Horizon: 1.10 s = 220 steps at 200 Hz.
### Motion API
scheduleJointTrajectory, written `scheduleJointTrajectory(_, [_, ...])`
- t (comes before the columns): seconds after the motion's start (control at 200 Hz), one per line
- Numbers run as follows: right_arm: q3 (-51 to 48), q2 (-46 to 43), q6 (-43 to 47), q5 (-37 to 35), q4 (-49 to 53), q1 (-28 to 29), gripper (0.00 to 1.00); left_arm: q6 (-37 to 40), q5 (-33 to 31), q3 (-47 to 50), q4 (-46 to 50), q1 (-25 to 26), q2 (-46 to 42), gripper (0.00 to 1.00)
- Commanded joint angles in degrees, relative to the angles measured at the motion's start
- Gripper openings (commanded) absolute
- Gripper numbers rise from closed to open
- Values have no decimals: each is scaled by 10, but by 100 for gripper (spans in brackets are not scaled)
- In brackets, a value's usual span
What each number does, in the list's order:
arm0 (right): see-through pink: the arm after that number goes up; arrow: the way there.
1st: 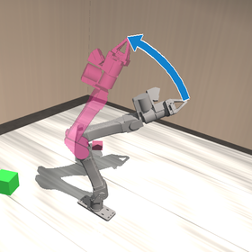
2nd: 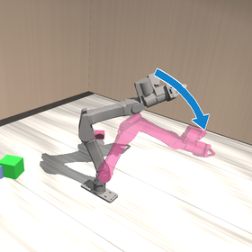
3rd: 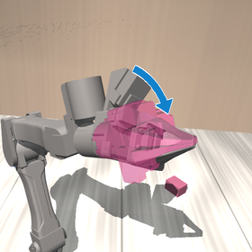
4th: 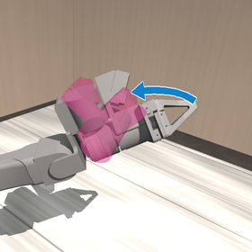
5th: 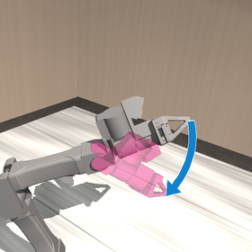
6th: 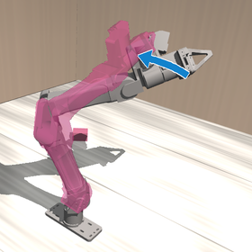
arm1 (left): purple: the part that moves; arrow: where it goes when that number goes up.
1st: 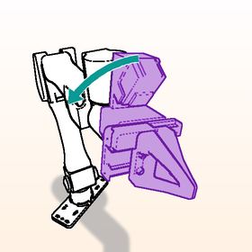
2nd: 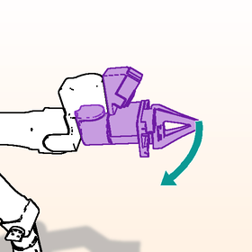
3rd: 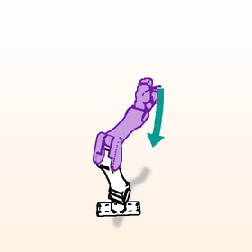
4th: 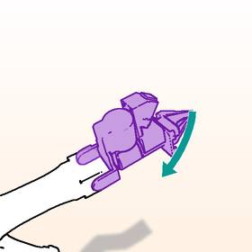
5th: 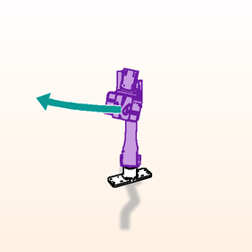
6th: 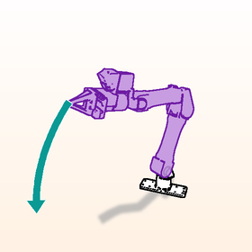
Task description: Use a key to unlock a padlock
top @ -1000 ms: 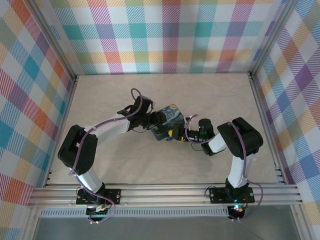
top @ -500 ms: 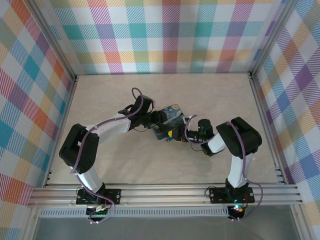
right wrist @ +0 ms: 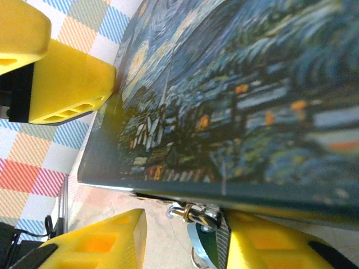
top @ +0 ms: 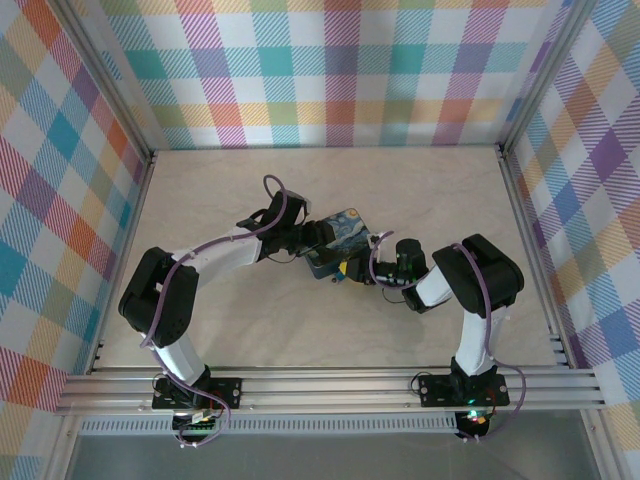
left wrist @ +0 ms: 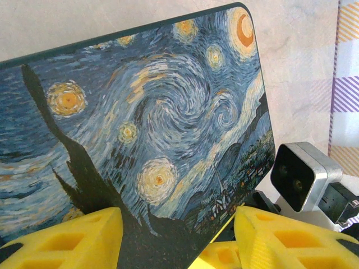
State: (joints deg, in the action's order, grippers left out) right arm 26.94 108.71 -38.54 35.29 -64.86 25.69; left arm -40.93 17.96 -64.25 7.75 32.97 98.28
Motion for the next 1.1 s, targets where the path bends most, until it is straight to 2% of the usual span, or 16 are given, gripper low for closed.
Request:
scheduleJointTrajectory(0.0, [-2, -4, -3, 24, 6, 4, 34, -2, -2, -6, 4, 6, 18, 55])
scheduleJointTrajectory(0.535, [-8, -11, -3, 1, 26, 3, 6, 2, -12, 0, 10, 6, 12, 55])
scheduleJointTrajectory(1.095, [-30, -56, -34, -32, 15, -15, 0, 2, -17, 32, 6, 9, 7, 55])
